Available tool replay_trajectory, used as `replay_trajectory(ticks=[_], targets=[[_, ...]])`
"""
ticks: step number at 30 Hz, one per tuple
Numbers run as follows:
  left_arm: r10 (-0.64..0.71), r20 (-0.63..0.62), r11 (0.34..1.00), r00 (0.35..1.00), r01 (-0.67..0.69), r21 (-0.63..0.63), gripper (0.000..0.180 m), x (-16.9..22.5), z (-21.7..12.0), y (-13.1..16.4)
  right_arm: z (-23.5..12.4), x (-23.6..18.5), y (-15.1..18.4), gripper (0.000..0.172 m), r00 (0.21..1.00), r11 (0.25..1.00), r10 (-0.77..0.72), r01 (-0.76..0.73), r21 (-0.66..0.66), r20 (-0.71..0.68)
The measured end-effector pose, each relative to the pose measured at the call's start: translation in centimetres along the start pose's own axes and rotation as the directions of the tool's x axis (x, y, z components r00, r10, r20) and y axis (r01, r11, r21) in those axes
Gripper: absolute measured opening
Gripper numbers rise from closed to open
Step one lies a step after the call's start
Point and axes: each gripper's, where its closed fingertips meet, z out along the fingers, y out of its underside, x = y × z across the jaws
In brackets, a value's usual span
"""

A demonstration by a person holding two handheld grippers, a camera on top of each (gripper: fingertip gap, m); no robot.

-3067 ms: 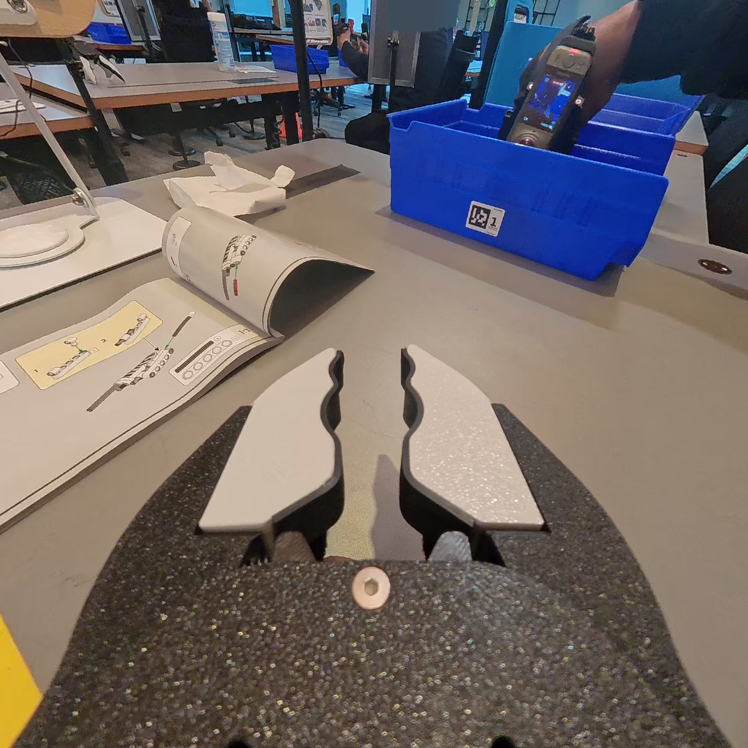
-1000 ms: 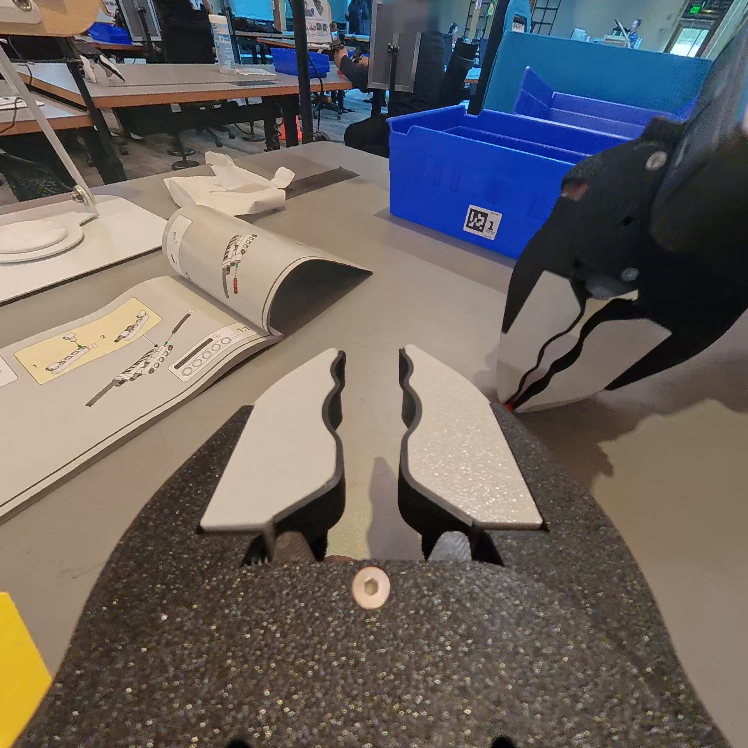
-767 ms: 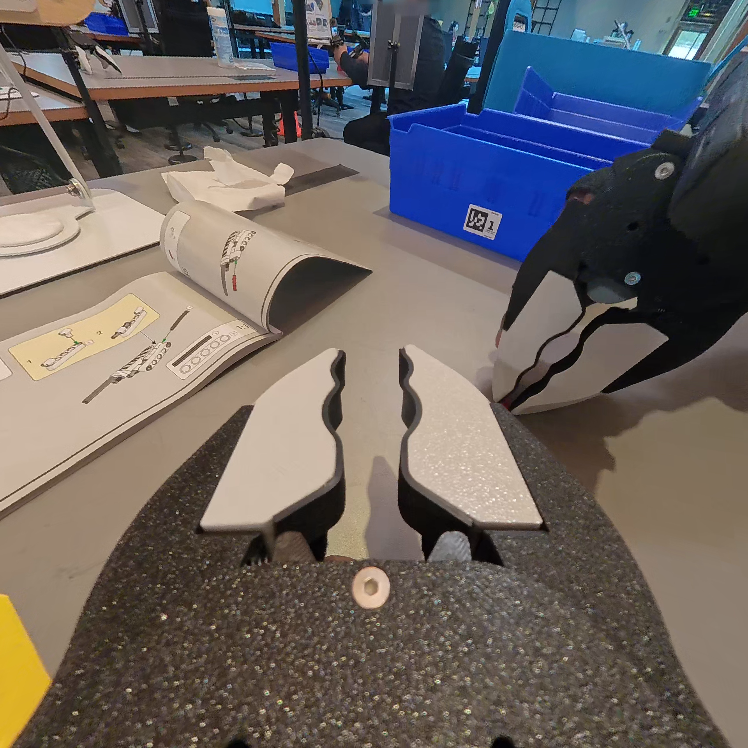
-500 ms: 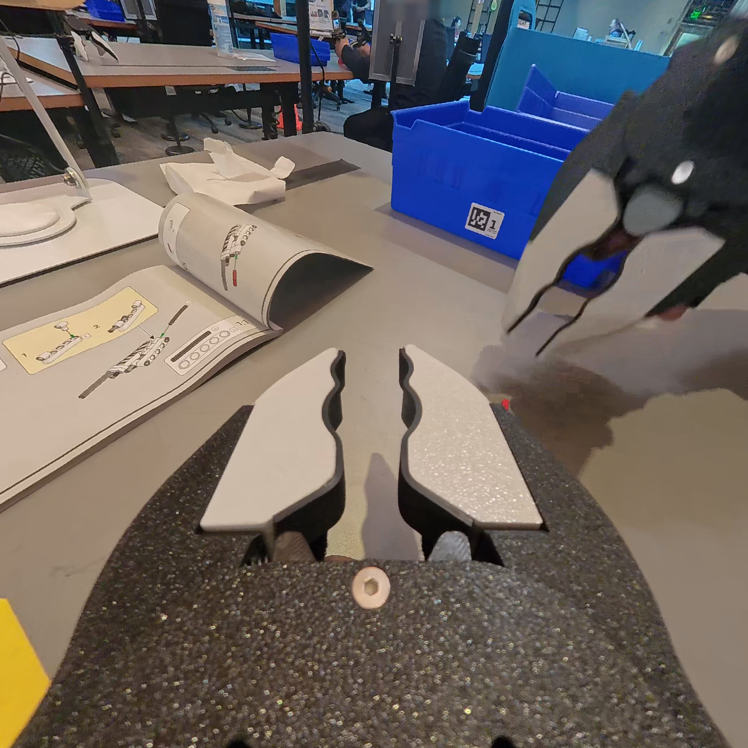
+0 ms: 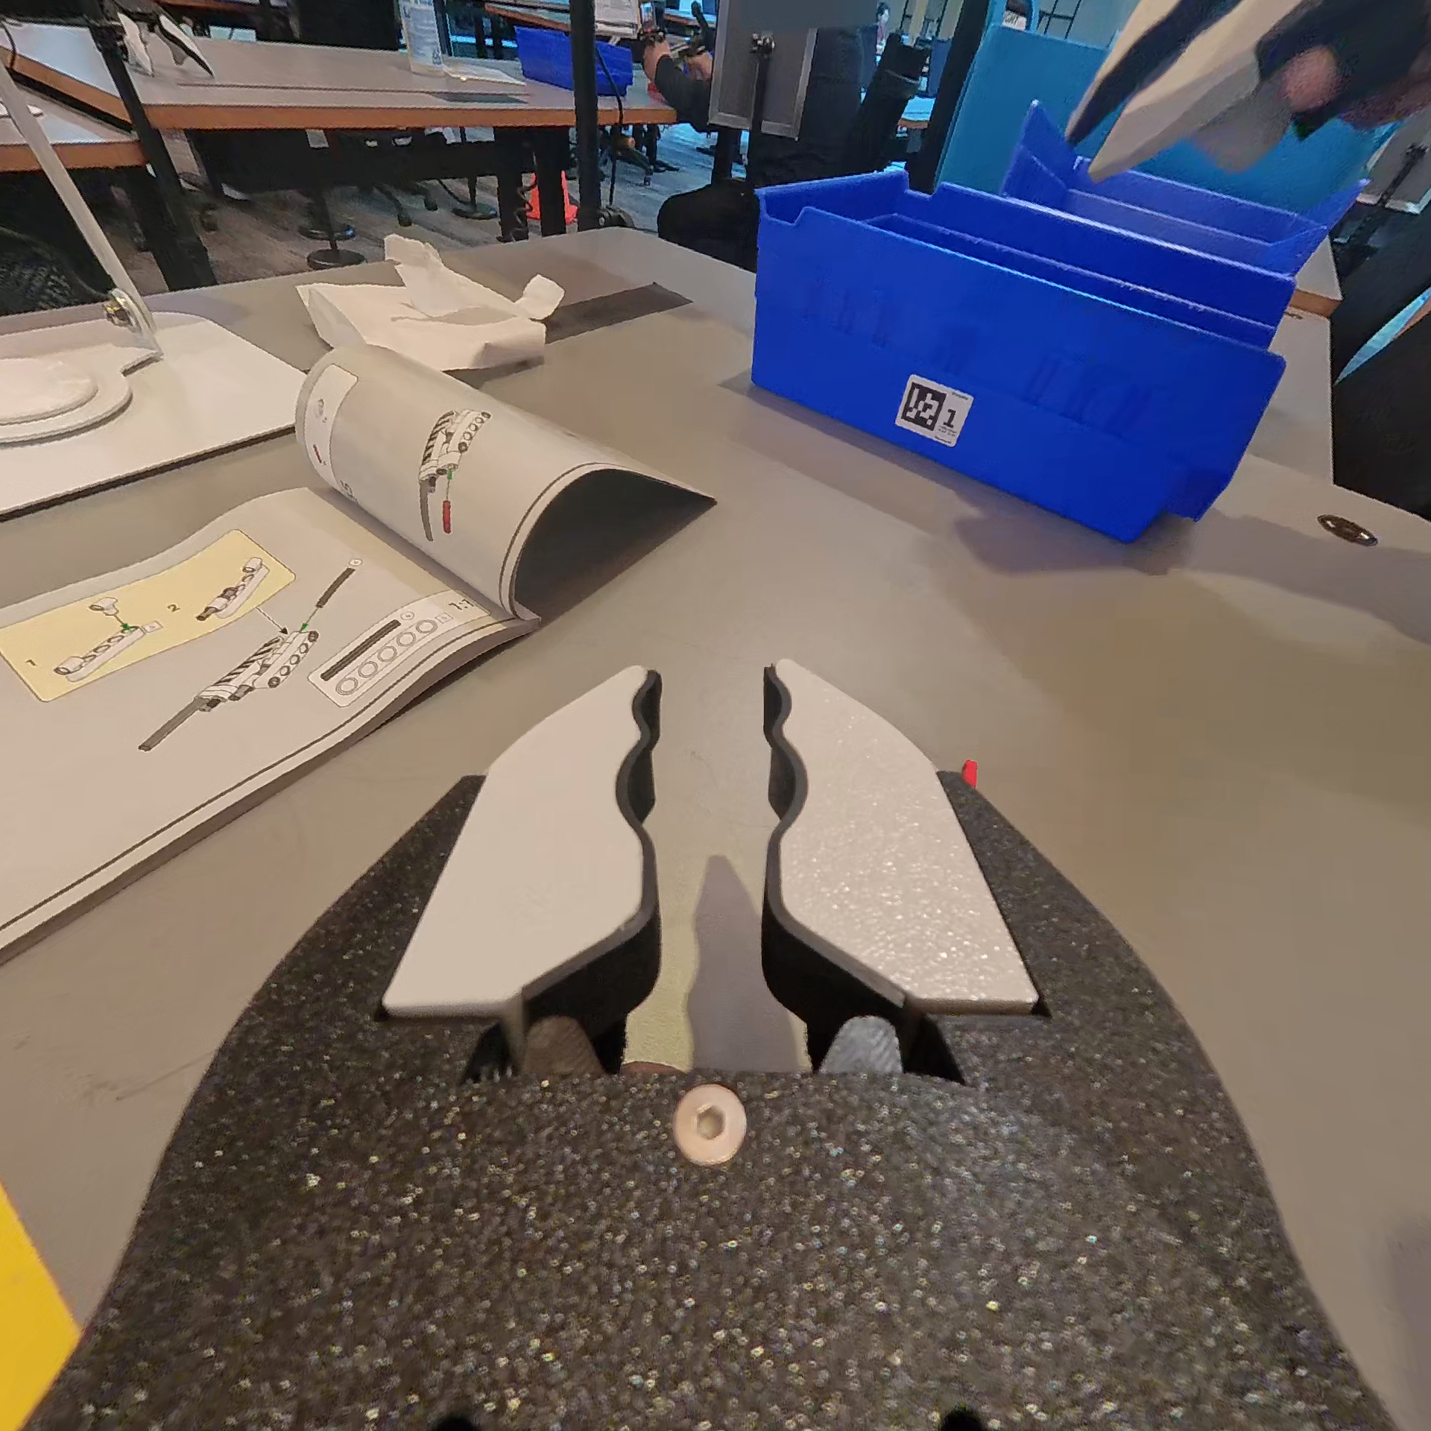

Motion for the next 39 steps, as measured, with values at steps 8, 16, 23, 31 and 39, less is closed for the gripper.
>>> replay_trajectory(ticks=[8,16,23,31,39], targets=[[-0.036,0.019,0.999,0.999,0.036,-0.014,0.025,-0.6,0.3,0.1,3.8,3.2,9.5,0.022,0.996,0.975,0.078,-0.07,-0.209,0.032],[-0.091,0.044,0.996,0.995,0.091,-0.01,0.025,-1.4,0.4,0.1,5.6,4.6,14.7,0.02,0.992,0.908,-0.091,0.118,-0.401,0.084],[-0.101,0.046,0.995,0.994,0.101,-0.011,0.025,-1.5,0.4,0.2,6.5,3.0,14.3,0.02,0.96,0.894,-0.197,0.259,-0.365,0.197],[-0.1,0.042,0.995,0.994,0.101,-0.015,0.025,-1.5,0.5,0.2,7.7,-2.2,11.6,0.029,0.866,0.88,-0.392,0.451,-0.146,0.311],[-0.091,0.039,0.996,0.995,0.092,-0.013,0.025,-1.4,0.5,0.2,8.6,-3.1,11.9,0.03,0.847,0.878,-0.412,0.467,-0.1,0.336]])
